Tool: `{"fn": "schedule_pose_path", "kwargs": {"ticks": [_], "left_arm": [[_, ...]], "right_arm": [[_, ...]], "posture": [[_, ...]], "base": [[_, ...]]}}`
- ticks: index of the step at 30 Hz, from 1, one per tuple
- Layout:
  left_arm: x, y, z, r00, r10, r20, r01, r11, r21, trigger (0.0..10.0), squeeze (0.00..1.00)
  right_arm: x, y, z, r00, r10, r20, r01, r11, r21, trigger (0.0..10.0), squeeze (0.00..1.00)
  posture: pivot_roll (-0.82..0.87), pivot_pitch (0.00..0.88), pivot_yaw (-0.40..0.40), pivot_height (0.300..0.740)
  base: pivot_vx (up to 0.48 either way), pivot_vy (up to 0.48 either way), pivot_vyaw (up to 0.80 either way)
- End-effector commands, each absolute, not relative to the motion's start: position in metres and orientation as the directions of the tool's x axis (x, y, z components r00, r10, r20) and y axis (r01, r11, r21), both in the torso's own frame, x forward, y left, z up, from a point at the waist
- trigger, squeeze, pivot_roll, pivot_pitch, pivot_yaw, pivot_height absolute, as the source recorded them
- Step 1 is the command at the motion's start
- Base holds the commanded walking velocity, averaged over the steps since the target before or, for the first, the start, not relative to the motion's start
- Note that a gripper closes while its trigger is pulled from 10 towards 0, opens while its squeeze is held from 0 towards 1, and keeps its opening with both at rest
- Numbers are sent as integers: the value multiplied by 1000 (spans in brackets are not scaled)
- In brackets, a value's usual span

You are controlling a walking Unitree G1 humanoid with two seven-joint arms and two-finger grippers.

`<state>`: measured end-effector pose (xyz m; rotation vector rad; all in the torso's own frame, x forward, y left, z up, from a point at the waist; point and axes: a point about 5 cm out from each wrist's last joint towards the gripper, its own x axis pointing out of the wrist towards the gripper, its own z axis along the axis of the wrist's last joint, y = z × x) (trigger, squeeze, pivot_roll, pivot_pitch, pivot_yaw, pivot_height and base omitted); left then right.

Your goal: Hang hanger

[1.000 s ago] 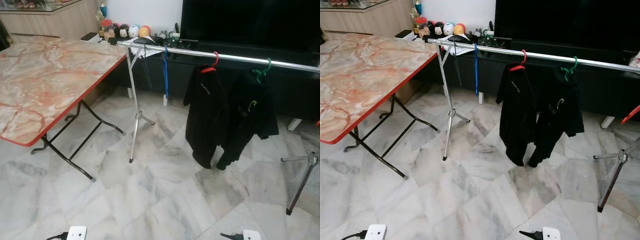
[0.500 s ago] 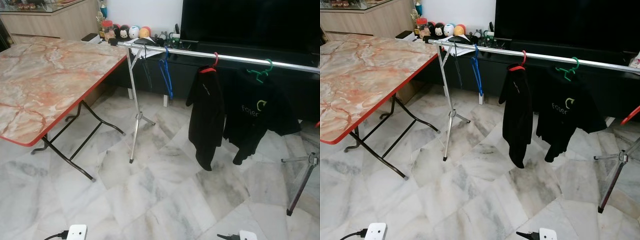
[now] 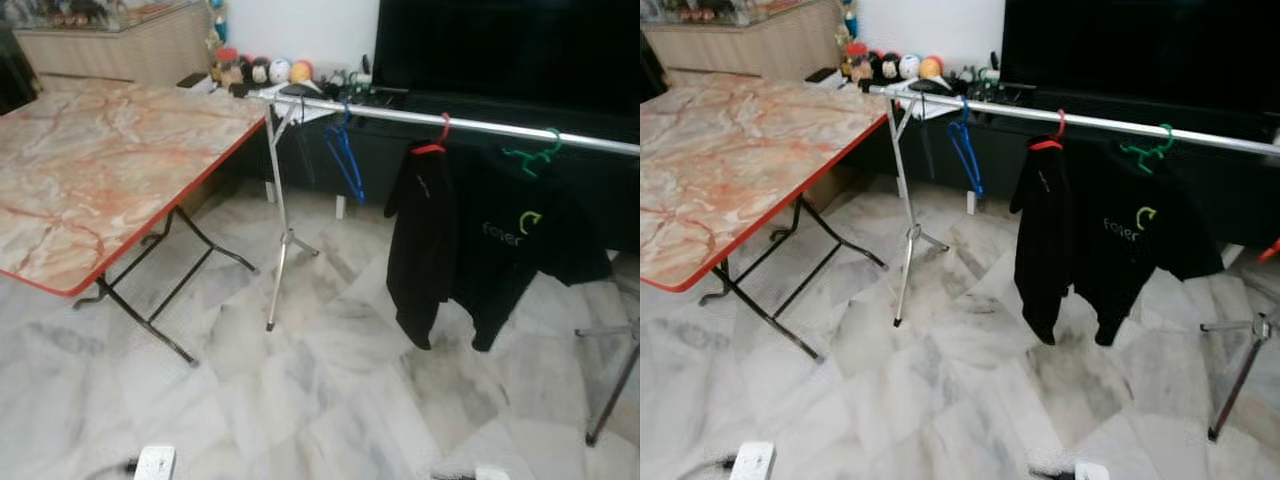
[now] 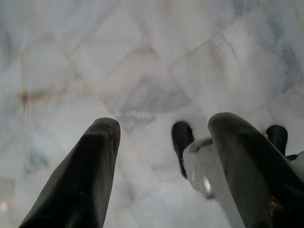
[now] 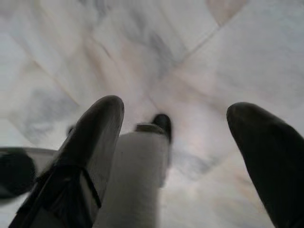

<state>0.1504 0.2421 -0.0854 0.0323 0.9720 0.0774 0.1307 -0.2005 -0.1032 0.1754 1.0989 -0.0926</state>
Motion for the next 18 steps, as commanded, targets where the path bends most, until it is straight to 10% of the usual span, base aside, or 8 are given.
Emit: {"fn": "schedule_pose_path", "kwargs": {"ticks": [1,18], "left_arm": [[157,236,-84,573,63,-817,-28,998,58,10000,0],[157,218,-89,572,37,-819,-4,999,42,10000,0]], "right_arm": [[123,-208,-105,431,-11,-902,174,982,71,10000,0],[130,-209,-102,449,-4,-894,188,978,90,10000,0]], "posture": [[-62,0,14,740],[-60,0,9,740]], "base": [[289,0,0],[291,0,-89]]}}
